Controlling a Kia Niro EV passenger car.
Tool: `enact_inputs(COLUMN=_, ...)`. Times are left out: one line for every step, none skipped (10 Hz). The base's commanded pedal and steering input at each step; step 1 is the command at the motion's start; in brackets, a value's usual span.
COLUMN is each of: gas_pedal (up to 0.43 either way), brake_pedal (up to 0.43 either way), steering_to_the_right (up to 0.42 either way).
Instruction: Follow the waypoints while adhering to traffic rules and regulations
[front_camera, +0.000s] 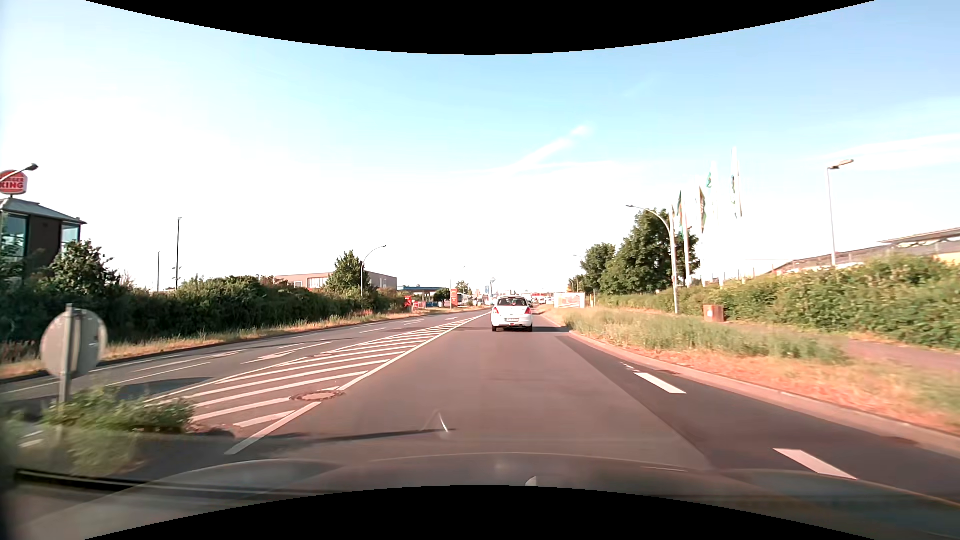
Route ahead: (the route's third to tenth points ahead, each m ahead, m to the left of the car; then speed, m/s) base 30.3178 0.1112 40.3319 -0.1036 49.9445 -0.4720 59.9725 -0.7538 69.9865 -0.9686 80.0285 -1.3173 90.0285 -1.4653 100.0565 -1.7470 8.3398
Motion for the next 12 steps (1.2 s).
enact_inputs(gas_pedal=0.087, brake_pedal=0.0, steering_to_the_right=-0.058)
enact_inputs(gas_pedal=0.098, brake_pedal=0.0, steering_to_the_right=-0.046)
enact_inputs(gas_pedal=0.098, brake_pedal=0.0, steering_to_the_right=-0.032)
enact_inputs(gas_pedal=0.11, brake_pedal=0.0, steering_to_the_right=-0.019)
enact_inputs(gas_pedal=0.11, brake_pedal=0.0, steering_to_the_right=-0.007)
enact_inputs(gas_pedal=0.138, brake_pedal=0.0, steering_to_the_right=0.004)
enact_inputs(gas_pedal=0.138, brake_pedal=0.0, steering_to_the_right=0.011)
enact_inputs(gas_pedal=0.157, brake_pedal=0.0, steering_to_the_right=0.015)
enact_inputs(gas_pedal=0.169, brake_pedal=0.0, steering_to_the_right=0.014)
enact_inputs(gas_pedal=0.197, brake_pedal=0.0, steering_to_the_right=0.015)
enact_inputs(gas_pedal=0.197, brake_pedal=0.0, steering_to_the_right=0.016)
enact_inputs(gas_pedal=0.197, brake_pedal=0.0, steering_to_the_right=0.016)
